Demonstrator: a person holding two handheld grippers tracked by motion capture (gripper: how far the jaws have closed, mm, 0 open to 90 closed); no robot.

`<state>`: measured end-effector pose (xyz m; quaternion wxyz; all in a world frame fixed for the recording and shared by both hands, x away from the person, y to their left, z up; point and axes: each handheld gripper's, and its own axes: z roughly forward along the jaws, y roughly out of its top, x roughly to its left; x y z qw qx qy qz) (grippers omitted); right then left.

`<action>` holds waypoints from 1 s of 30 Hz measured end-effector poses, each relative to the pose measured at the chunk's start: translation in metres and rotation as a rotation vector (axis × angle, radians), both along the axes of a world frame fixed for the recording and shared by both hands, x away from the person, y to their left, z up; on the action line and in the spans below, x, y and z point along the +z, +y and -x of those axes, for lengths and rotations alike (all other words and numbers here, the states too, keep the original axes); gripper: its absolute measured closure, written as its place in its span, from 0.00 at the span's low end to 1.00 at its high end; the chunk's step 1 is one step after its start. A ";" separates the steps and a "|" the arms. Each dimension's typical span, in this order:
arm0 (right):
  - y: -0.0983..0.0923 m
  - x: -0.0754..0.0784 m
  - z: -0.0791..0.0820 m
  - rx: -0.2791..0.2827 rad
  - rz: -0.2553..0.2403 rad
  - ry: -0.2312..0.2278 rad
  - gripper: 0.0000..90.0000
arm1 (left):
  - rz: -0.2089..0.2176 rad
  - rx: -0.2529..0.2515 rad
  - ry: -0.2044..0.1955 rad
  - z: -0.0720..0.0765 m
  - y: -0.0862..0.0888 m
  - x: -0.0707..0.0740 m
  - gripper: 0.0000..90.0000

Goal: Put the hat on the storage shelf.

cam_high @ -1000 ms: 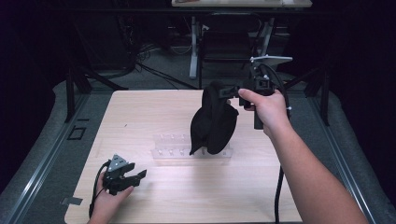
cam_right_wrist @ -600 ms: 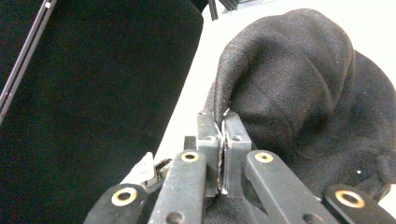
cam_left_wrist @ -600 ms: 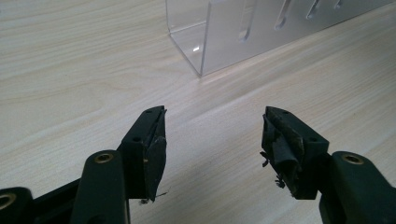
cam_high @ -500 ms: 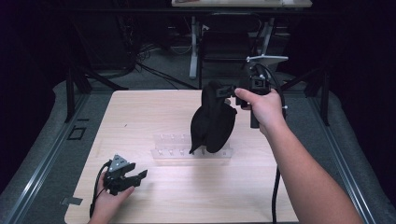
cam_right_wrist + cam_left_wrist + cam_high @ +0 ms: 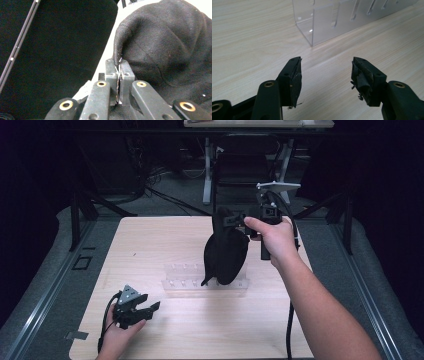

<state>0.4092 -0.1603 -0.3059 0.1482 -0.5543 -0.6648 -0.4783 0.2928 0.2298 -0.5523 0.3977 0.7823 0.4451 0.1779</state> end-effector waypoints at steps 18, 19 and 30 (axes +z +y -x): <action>0.013 -0.005 -0.002 0.012 -0.038 -0.004 0.97 | -0.013 -0.086 -0.063 -0.006 -0.044 0.030 0.58; 0.013 -0.005 -0.002 0.015 -0.038 -0.005 0.97 | -0.014 -0.089 -0.063 -0.006 -0.048 0.032 0.59; 0.022 -0.006 -0.003 0.028 -0.046 -0.010 0.97 | -0.031 -0.148 -0.091 -0.011 -0.085 0.049 0.64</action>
